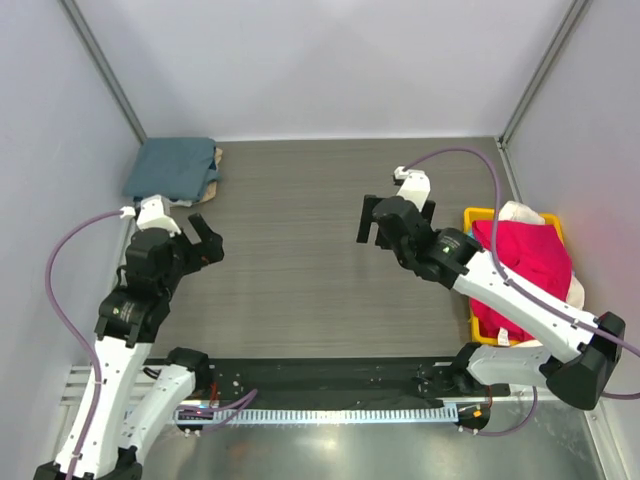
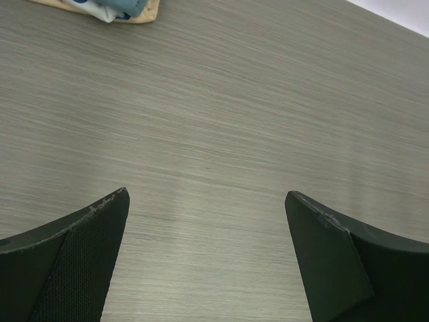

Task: Fold and stack the t-shirts
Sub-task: Grab the tshirt from the pile

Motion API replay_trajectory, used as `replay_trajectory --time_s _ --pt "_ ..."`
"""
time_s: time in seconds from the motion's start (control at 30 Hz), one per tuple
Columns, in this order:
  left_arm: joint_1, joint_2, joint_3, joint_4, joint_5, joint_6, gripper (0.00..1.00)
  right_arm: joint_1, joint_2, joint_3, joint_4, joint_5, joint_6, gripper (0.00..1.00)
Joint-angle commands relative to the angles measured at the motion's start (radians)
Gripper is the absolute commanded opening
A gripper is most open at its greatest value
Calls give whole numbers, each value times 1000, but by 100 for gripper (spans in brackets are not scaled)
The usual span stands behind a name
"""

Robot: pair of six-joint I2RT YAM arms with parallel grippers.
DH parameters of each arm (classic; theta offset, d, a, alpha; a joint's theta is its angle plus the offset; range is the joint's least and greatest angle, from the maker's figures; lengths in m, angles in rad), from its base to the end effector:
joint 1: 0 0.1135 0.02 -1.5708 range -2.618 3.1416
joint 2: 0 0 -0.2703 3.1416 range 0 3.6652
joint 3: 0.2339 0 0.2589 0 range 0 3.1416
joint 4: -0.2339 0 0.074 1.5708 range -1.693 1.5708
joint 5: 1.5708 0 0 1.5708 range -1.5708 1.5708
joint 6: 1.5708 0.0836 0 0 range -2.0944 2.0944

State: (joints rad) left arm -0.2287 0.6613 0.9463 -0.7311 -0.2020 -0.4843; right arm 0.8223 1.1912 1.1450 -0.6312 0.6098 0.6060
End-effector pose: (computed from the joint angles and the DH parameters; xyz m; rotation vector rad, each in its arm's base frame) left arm 0.1715 -0.0227 0.3406 -0.3839 1.9792 -0.2515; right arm 0.2292 0.1764 0.3235 0.0877 2.1126 0.1587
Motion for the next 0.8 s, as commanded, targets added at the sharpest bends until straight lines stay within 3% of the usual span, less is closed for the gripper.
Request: replay_trajectory --time_s 0.0,0.13,0.27,0.3,0.37,0.4,0.5,0.77 --pt "-3 -54 -30 15 -2 -43 100 -6 -39 82 -35 93 -32 100" --pt "-3 -117 -53 19 21 -68 100 -83 -35 169 -155 98 -14 100" --pt "-30 -124 -75 -2 -22 -73 100 -384 -28 183 -313 12 66 100" --pt "-35 -126 -75 -10 -33 -66 100 -557 -28 179 -327 -42 75 100" --pt "-55 -135 -73 -28 -68 -63 100 -723 -33 139 -332 -140 72 100" --pt "-63 -143 -73 -37 -91 -65 100 -873 -33 116 -332 -210 67 100" --pt "-80 -150 -80 -31 -105 -62 100 -994 -16 95 -326 -239 46 100" --pt "-96 -149 -84 -28 -100 -63 100 -1063 131 74 -145 -378 -2 93"
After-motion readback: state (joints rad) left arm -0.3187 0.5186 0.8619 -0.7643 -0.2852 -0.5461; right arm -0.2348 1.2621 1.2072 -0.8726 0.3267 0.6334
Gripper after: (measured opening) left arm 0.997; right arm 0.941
